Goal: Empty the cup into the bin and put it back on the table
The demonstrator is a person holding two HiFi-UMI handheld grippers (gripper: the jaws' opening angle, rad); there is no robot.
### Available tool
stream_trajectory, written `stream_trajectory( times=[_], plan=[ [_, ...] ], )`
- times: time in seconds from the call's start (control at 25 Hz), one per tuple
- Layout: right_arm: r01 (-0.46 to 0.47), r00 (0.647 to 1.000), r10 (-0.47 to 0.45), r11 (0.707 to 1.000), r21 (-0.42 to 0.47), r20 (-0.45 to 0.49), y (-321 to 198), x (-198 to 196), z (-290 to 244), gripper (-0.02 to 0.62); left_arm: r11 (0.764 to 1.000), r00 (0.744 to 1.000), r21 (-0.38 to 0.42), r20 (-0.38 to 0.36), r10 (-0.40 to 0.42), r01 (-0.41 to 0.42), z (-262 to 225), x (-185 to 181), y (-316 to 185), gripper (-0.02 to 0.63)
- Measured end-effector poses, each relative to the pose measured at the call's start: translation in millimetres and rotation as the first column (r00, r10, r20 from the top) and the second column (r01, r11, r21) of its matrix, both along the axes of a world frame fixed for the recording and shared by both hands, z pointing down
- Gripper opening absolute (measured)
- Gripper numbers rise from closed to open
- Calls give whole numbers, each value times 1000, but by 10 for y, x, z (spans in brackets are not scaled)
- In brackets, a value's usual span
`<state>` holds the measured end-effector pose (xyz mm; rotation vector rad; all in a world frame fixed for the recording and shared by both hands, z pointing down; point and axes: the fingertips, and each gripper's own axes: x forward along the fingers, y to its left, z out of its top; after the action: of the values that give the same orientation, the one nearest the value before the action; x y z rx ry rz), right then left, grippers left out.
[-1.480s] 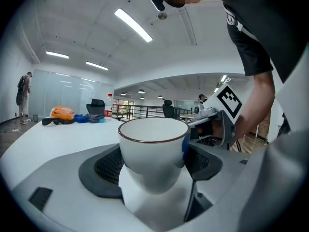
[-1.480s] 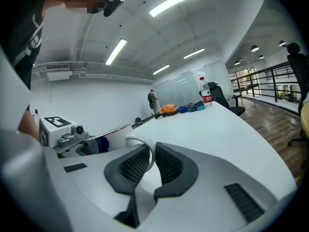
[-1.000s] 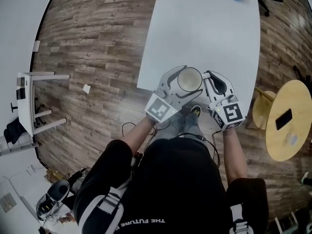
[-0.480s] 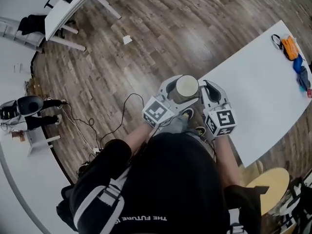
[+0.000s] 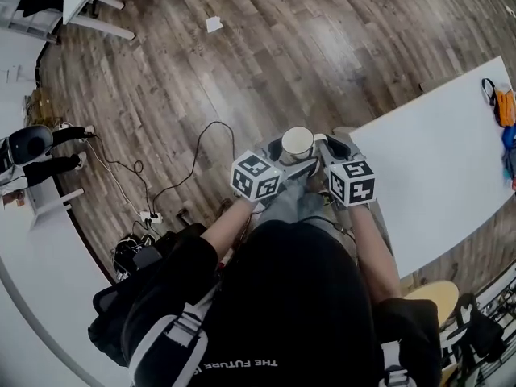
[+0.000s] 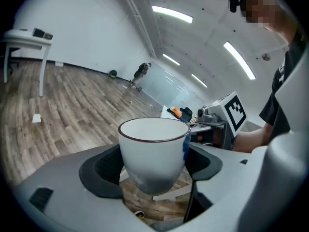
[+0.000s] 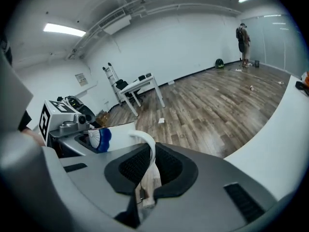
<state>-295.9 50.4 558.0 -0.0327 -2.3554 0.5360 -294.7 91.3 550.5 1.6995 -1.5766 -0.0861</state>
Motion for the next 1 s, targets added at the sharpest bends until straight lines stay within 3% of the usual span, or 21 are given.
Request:
stream_trajectory(
  times=[0.16,0.4,0.8,1.0],
  plan=[
    [20,992,-33,995,-101,-126,258,-109,488,44,997,992,-67,-119,-45,37,437,-130,237,376],
    [40,976,-67,991,-130,-209,410,-185,833,44,993,977,-101,-197,-84,65,771,-205,386,375],
    [46,979,-68,993,-112,-194,329,-273,859,44,989,973,-110,-198,-119,98,802,-273,317,376],
    [25,990,-37,996,-86,-137,290,-291,701,44,993,986,-80,-139,-96,86,651,-291,282,376]
  ],
)
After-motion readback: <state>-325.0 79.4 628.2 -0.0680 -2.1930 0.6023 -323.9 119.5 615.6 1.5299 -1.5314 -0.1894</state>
